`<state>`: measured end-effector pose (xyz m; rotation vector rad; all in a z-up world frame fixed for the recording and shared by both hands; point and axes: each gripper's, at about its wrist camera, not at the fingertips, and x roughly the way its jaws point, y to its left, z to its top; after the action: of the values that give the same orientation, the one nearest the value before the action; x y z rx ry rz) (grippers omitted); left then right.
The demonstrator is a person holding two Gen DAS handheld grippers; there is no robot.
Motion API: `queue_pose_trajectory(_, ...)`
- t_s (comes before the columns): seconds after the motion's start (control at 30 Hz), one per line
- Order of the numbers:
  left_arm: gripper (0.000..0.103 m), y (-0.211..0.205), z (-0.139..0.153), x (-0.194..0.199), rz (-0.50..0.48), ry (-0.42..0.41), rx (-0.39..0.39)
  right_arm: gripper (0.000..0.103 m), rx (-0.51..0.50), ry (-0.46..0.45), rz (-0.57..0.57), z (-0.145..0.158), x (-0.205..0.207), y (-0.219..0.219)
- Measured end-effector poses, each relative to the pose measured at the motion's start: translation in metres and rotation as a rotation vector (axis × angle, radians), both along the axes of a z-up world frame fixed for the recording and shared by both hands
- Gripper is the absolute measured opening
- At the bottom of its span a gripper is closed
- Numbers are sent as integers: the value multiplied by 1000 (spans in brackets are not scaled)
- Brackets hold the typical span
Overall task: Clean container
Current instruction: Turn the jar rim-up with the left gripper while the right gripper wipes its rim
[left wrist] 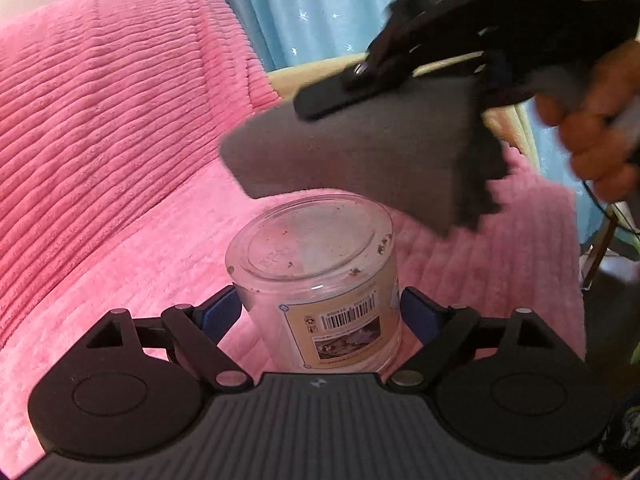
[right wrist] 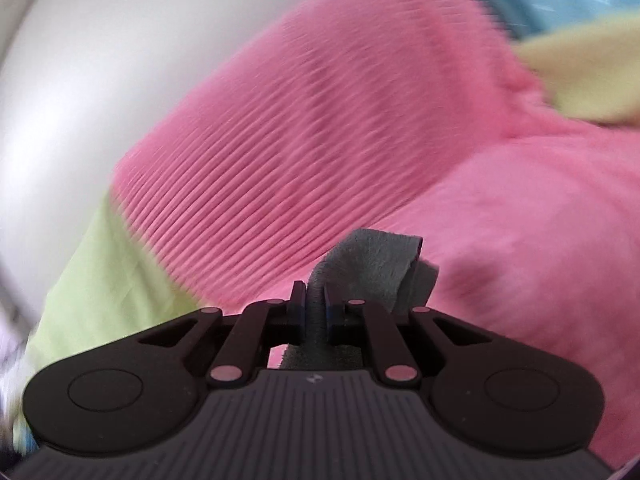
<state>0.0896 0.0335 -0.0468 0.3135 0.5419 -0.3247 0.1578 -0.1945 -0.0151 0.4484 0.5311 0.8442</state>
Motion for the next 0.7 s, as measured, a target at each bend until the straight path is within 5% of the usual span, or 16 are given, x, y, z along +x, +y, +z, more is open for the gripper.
queue_pose_trajectory(0.23, 94, -14, -28, 10, -5, 29, 102, 8, -146, 41, 139, -8, -6, 17)
queue_pose_trajectory(0.47, 102, -1, -28, 14, 44, 95, 30, 6, -133, 59, 131, -9, -4, 19)
queue_pose_trajectory(0.7, 96, 4, -21, 21, 43, 160, -49, 6, -115, 76, 120, -12, -3, 18)
